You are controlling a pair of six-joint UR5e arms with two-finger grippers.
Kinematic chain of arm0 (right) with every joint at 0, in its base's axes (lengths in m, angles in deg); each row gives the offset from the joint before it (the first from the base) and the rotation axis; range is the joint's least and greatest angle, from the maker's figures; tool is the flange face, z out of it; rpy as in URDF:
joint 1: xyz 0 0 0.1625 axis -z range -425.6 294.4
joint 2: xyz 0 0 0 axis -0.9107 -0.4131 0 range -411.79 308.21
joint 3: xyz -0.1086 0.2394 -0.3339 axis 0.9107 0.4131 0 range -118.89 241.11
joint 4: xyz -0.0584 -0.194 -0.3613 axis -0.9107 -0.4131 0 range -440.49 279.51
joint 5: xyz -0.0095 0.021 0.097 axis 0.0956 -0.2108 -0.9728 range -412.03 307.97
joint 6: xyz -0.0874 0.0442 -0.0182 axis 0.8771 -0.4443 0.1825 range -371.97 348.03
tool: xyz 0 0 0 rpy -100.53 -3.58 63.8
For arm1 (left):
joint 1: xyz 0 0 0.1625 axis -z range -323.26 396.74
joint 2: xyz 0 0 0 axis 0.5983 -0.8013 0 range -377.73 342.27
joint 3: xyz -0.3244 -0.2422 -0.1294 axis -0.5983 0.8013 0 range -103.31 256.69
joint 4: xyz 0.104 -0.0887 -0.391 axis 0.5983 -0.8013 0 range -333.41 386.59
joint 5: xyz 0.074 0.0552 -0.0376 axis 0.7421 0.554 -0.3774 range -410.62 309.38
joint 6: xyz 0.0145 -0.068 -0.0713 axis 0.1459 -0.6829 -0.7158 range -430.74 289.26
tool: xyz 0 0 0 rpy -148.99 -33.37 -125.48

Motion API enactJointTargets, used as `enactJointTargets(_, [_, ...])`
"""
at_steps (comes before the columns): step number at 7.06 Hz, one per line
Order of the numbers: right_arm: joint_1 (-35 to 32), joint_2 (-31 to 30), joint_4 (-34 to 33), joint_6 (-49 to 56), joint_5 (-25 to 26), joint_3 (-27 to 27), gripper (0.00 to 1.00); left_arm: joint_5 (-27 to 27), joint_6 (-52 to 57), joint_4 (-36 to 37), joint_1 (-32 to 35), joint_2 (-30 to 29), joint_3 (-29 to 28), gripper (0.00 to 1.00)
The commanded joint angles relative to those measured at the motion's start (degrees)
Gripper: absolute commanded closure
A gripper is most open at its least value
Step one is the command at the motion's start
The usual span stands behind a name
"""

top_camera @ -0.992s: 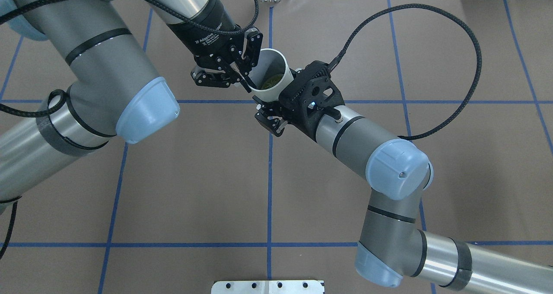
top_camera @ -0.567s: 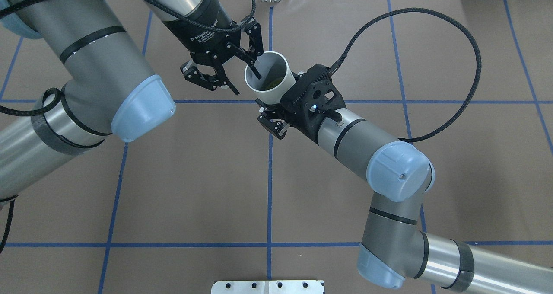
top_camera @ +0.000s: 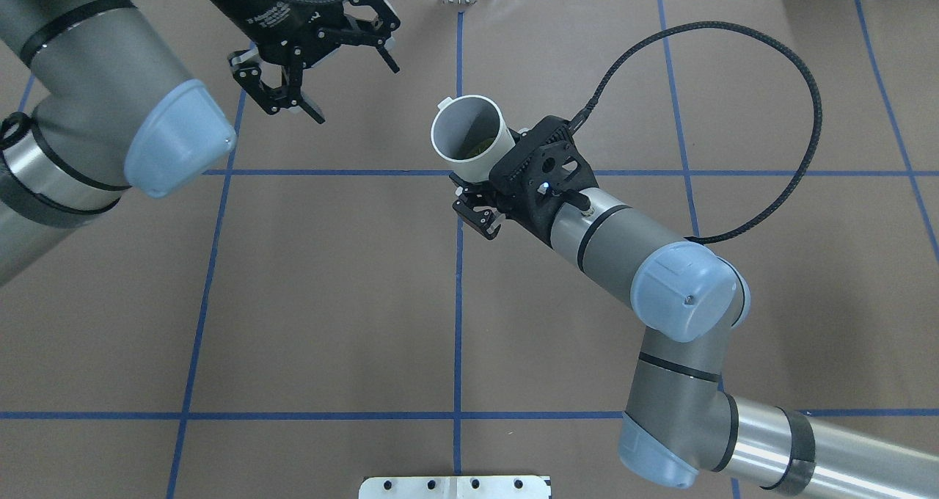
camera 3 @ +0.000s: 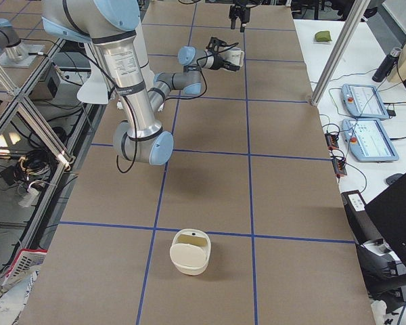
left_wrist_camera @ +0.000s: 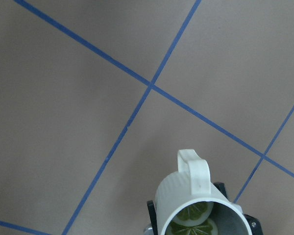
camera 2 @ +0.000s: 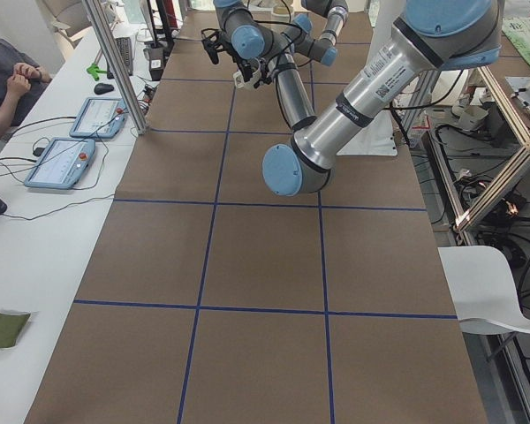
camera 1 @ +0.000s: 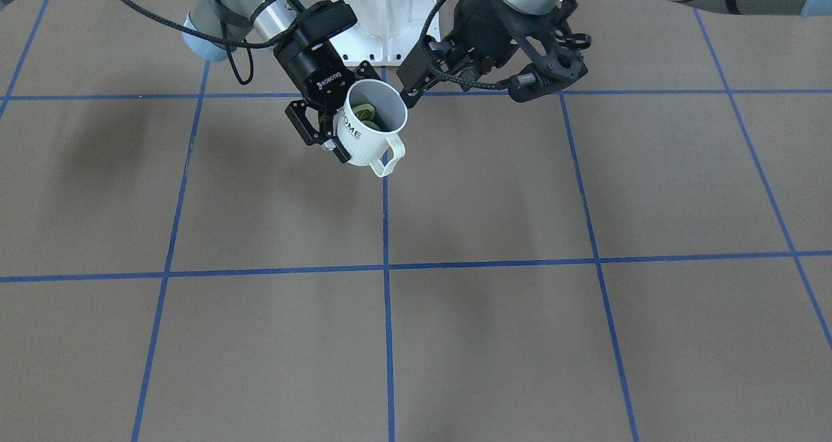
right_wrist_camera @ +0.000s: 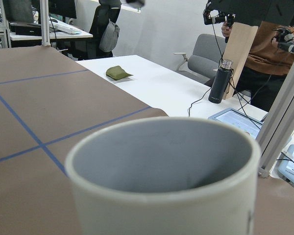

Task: Left arm hands cup to right arm to dump lemon

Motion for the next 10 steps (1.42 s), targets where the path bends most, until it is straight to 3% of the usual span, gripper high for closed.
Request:
enactJointTargets(1, [-1.6, -1.9, -1.0, -7.2, 0.0, -0.1, 0.88, 0.1, 17.3, 0.1, 5.0, 11.5, 3.9, 0.0])
enactJointTargets(3, [-4.1, -7.3, -0.9, -10.6, -0.1, -3.3, 0.88, 1.1, 41.2, 0.4, 10.5, 22.4, 4.5, 0.0])
enactJointTargets(4, [-6.1, -11.7, -0.7, -13.1, -0.2, -6.8, 0.89, 4.3, 55.9, 0.4, 14.0, 27.6, 4.2, 0.0])
enactJointTargets(5, [-6.4, -16.6, -0.7, -14.7, 0.0, -10.8, 0.97, 7.4, 67.2, 0.5, 15.1, 31.0, 3.7, 0.0])
enactJointTargets(7, [-6.4, -30.0, -0.1, -24.4, 0.3, -19.7, 1.0, 8.4, 71.7, 0.4, 16.1, 32.4, 2.6, 0.0])
enactJointTargets(8, [-6.4, -35.3, 4.8, -27.6, 0.3, -20.1, 1.0, 8.4, 71.7, 0.4, 16.0, 32.8, 2.5, 0.0])
enactJointTargets(10, [-7.6, -47.8, 21.4, -32.9, 0.4, -18.2, 1.0, 8.2, 73.7, 0.2, 16.1, 33.7, 0.3, 0.0])
